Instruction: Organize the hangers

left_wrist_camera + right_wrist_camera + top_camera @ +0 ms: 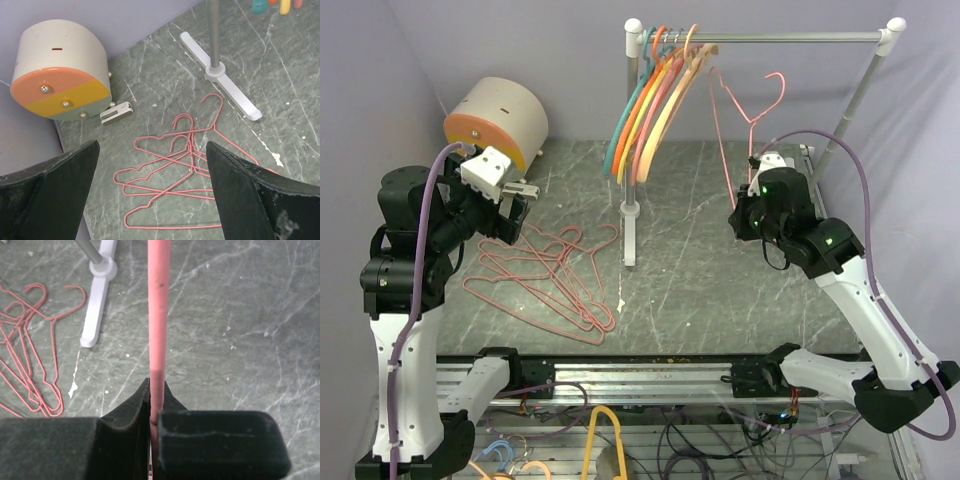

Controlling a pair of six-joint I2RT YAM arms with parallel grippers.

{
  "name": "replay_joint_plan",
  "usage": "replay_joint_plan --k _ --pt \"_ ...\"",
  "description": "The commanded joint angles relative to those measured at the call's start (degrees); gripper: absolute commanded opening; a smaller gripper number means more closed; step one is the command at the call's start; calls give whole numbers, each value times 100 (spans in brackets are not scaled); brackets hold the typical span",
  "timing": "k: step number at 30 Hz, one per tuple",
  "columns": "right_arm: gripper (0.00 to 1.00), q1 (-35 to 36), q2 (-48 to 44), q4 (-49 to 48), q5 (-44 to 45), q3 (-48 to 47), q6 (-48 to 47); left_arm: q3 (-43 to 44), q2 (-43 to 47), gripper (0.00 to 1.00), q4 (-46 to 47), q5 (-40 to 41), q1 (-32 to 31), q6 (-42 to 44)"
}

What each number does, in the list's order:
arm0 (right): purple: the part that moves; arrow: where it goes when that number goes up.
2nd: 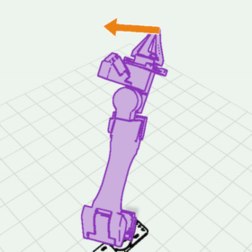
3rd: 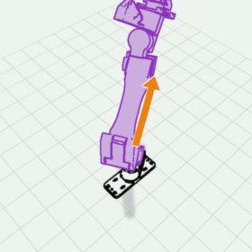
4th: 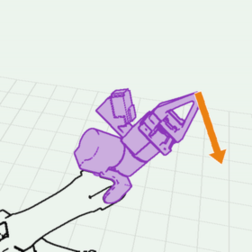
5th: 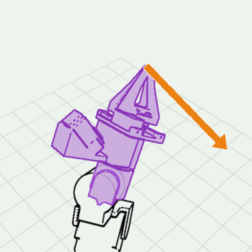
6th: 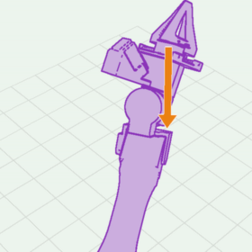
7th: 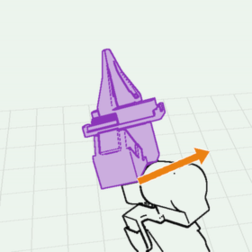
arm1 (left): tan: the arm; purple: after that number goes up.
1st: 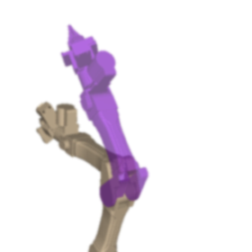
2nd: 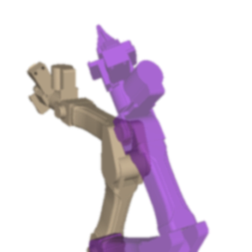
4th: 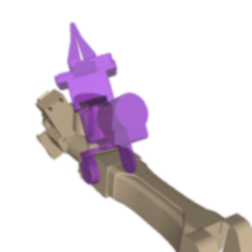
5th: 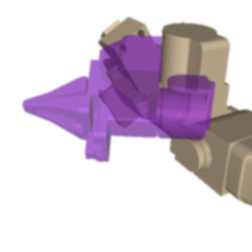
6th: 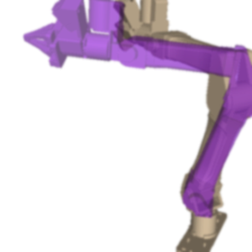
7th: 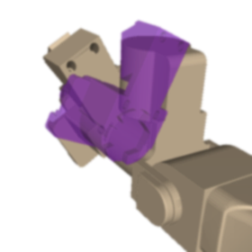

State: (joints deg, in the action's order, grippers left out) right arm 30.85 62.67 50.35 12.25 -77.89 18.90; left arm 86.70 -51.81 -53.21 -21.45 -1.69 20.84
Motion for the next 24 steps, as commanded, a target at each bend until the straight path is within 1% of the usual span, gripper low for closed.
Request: replay_joint_plan --k 1,4,10,12,15,20,24 --pt "0 -12 -101 190 310 154 146 -15 31 100 197 201 11 -129" --pt "0 -12 -65 397 515 48 140 1 55 100 125 239 20 -94" --pt "0 -18 136 618 1247 -241 78 -8 122 100 73 265 20 -38" --pt "0 -19 302 602 1355 -466 8 -24 170 100 32 226 23 35" --pt "0 -18 539 485 1291 -883 -161 -77 250 99 -52 200 27 212" --pt "0 -24 1179 571 1550 -1726 -374 -146 392 100 -146 444 20 426" --pt "0 -65 1691 571 1525 -2289 -507 -245 480 100 -195 457 20 487"
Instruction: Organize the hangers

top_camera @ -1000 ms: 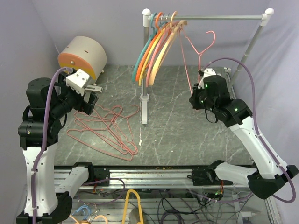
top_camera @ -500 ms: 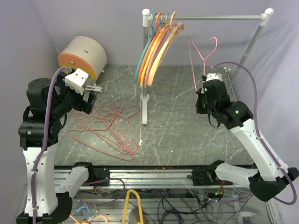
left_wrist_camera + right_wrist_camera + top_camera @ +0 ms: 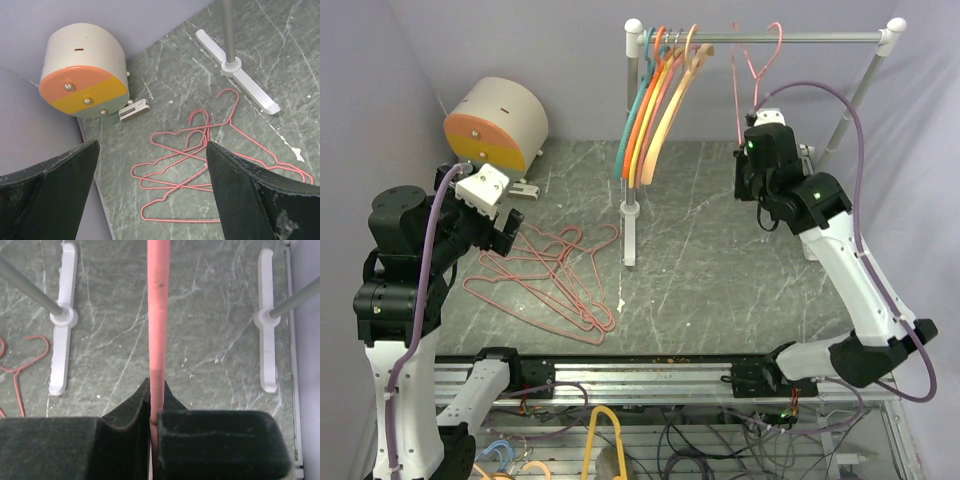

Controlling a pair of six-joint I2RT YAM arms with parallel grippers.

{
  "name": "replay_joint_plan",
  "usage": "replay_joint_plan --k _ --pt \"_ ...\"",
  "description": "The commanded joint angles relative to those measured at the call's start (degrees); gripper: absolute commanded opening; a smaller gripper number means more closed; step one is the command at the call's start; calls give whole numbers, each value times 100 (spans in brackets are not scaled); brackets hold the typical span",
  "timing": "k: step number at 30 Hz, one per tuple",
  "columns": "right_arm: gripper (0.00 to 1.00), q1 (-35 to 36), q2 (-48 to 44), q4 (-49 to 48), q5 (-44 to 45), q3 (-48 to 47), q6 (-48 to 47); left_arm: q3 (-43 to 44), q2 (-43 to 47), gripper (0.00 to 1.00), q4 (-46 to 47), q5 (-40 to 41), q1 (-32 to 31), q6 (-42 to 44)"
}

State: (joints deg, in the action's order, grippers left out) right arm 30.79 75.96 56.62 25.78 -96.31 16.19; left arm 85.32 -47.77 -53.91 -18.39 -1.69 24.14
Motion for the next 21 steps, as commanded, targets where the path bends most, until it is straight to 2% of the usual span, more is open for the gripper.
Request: replay_joint_plan --k 1,6,9,15,18,21 --pt "0 -83 449 -88 121 -521 -271 -130 93 100 -143 118 20 173" --pt "0 -223 802 -185 -156 -912 -360 -262 154 100 -124 106 25 183" --pt "0 -504 957 -263 -327 -1091 -403 -315 139 100 -34 253 24 141" --pt "0 -625 1348 -349 -595 -1359 -473 -324 -149 100 -37 645 22 -66" --pt "0 -643 1480 -397 -710 -1359 -477 -455 -340 100 -51 789 21 16" --pt "0 -644 1626 -409 -833 -1335 -489 -612 -557 100 -177 566 25 302"
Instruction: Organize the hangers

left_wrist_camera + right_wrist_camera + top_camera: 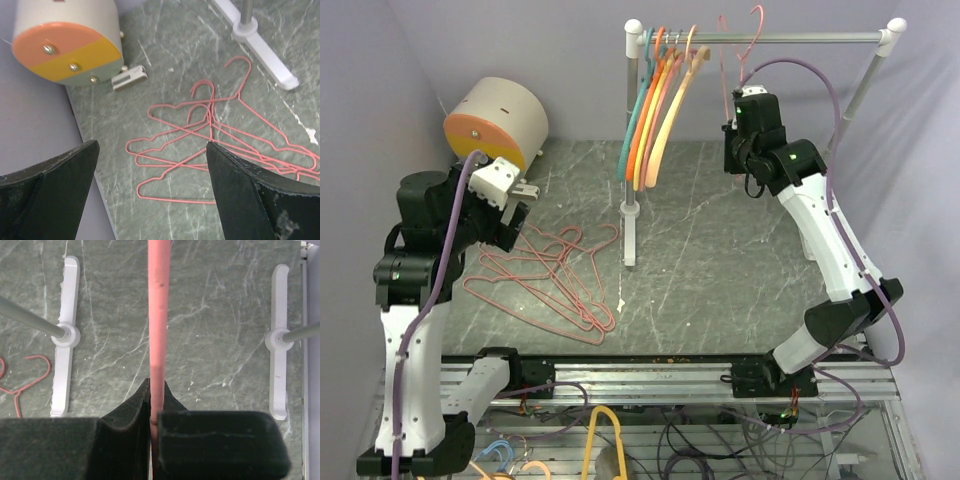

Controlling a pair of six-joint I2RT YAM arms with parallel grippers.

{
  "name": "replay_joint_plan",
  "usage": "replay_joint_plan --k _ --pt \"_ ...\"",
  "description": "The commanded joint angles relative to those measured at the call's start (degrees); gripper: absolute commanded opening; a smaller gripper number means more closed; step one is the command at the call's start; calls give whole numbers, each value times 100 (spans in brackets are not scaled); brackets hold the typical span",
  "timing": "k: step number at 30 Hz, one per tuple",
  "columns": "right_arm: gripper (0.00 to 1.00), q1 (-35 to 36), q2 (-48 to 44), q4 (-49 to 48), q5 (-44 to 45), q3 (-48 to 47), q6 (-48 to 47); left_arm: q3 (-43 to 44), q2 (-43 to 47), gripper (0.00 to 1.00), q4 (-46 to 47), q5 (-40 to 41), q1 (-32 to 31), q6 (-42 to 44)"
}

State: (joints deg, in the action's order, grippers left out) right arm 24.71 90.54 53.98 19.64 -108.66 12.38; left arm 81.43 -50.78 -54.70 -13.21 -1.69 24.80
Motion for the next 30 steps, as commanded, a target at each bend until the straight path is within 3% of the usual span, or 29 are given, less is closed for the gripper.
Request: replay_joint_plan --k 1,8,11,18,26,27,28,30 --pt "0 -36 201 -168 -237 -72 -108 -269 -331 99 -146 -46 20 323" --pt "0 -36 389 -311 -334 82 -148 -587 -894 99 -134 -559 22 764" --pt "0 -36 474 -310 -463 73 -164 -719 -1230 99 143 -421 22 934" --pt "0 -37 332 -469 -719 325 -114 -798 -2182 99 239 -1022 147 2257" --pt "7 -30 -227 -910 -701 1156 -14 124 -4045 100 -16 -1870 607 3354" --pt "15 -36 -262 -918 -653 1208 7 195 -4245 99 16 -1912 609 3409" --pt "34 -35 -312 -926 -620 1260 16 278 -4428 99 51 -1966 606 3469" --pt "92 -28 -470 -999 -519 1425 146 397 -4729 98 58 -2141 606 3715"
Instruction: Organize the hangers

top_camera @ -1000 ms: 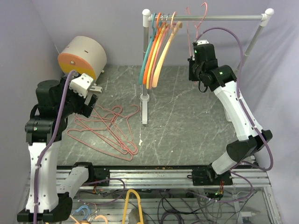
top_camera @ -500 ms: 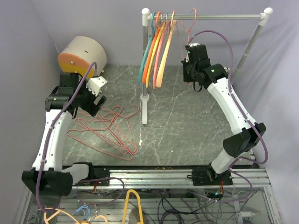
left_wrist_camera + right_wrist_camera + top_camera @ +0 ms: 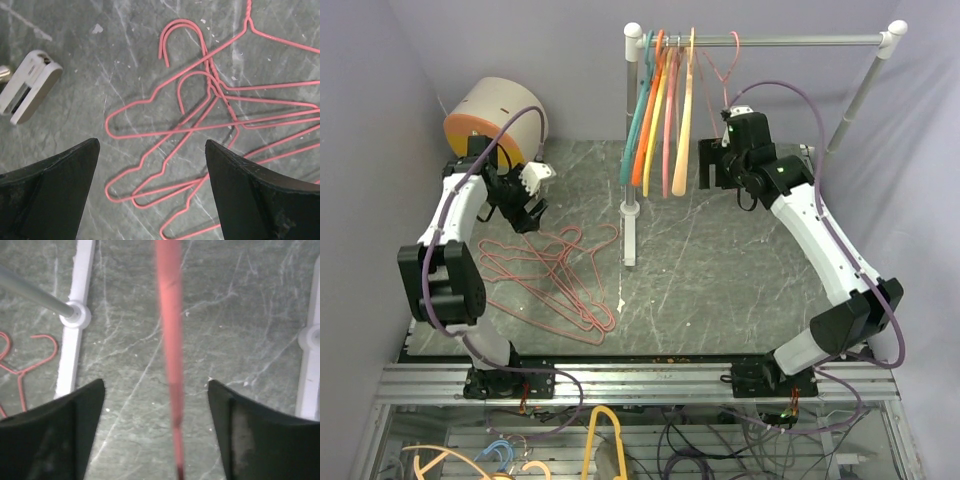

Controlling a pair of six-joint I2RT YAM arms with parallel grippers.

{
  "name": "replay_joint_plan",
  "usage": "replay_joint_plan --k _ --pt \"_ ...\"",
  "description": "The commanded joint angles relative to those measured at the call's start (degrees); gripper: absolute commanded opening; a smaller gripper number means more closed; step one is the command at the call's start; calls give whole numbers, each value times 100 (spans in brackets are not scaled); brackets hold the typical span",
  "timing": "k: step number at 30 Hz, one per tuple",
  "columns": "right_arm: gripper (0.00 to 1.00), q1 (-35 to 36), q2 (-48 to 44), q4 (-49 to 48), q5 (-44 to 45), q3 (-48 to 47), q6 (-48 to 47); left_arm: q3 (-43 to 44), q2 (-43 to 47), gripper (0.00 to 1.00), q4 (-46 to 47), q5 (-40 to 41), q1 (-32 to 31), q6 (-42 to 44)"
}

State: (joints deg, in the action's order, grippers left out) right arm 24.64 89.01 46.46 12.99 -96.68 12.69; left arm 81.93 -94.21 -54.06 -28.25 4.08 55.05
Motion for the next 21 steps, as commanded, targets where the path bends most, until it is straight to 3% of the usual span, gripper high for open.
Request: replay_joint_plan --k 1,9,15,21 --pt "99 -21 -440 -319 162 350 164 357 -494 97 49 -730 25 823" --pt "100 -12 -1688 -818 288 1786 740 408 -1211 93 -316 -1011 -99 3083" --pt "100 -12 -2455 -903 362 2891 946 797 -1875 88 -347 -215 -374 3180" --pt "100 -12 -2719 -938 445 3111 1008 751 -2152 88 153 380 -668 3069"
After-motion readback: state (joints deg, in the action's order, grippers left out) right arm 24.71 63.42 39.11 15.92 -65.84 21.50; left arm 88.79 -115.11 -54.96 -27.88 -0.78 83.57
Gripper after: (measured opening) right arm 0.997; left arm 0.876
